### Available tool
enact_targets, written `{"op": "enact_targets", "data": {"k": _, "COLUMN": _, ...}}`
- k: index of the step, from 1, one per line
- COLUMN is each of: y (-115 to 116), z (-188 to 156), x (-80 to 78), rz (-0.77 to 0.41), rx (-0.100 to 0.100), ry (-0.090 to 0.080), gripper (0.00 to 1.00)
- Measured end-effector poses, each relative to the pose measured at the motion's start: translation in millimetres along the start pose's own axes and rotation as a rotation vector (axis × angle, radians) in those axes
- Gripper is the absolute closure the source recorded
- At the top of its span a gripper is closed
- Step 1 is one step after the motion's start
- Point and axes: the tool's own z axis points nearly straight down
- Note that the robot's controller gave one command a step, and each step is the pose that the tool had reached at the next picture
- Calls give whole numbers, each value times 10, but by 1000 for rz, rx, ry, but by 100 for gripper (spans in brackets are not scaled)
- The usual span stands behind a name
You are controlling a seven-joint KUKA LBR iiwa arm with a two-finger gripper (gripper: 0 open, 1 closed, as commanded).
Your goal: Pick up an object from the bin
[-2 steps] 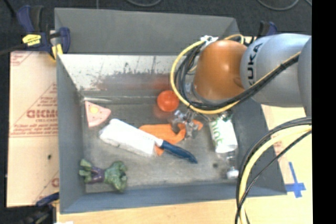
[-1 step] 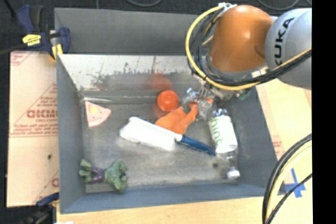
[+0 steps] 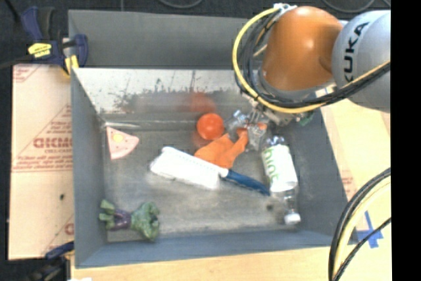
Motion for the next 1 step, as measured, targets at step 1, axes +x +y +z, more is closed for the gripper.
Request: {"op": "enact_targets", "data": {"k": 1, "y": -90, "z": -1253, "x": -218, "rz": 16, "rx": 4, "ry": -5, "gripper": 100}}
